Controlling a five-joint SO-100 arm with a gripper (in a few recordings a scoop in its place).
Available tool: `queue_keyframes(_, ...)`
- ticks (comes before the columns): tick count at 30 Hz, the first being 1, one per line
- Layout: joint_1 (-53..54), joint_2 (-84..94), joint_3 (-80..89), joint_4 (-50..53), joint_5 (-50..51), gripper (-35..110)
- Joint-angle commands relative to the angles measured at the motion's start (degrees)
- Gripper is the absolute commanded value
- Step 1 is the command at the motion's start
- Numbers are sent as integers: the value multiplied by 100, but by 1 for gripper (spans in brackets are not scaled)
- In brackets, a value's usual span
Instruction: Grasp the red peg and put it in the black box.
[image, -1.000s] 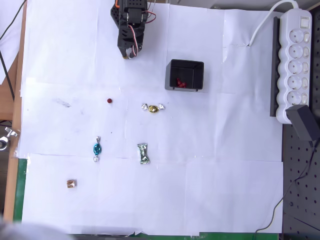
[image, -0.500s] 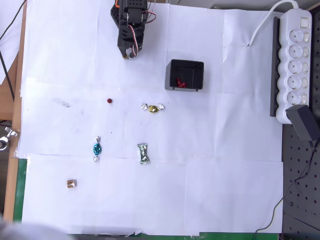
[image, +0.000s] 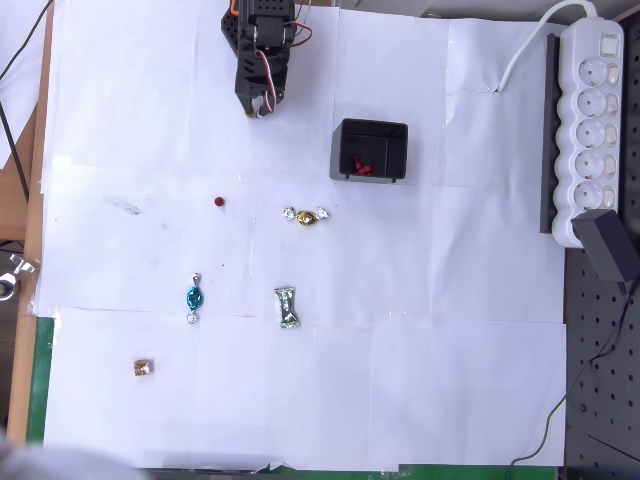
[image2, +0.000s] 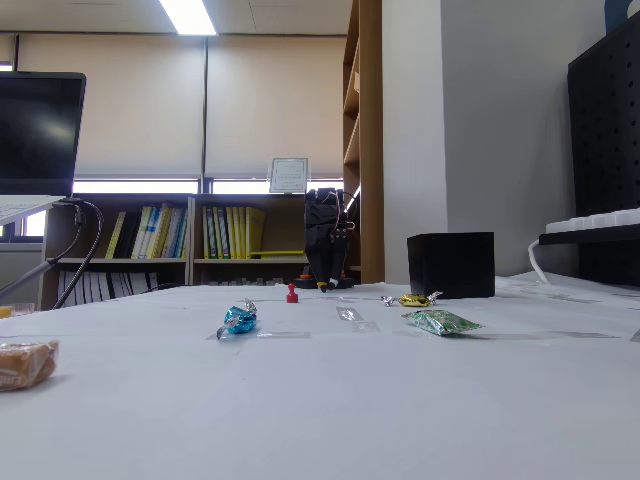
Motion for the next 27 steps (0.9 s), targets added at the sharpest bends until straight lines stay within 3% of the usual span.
queue_keyframes(1,-35,-554,-457,448,-62,0)
queue_keyframes(9,-26,-255,-457,158,62,0)
queue_keyframes(15,18,1151,-457,-2382,457,0)
queue_keyframes(27,352,4210,-396,-6231,167,0)
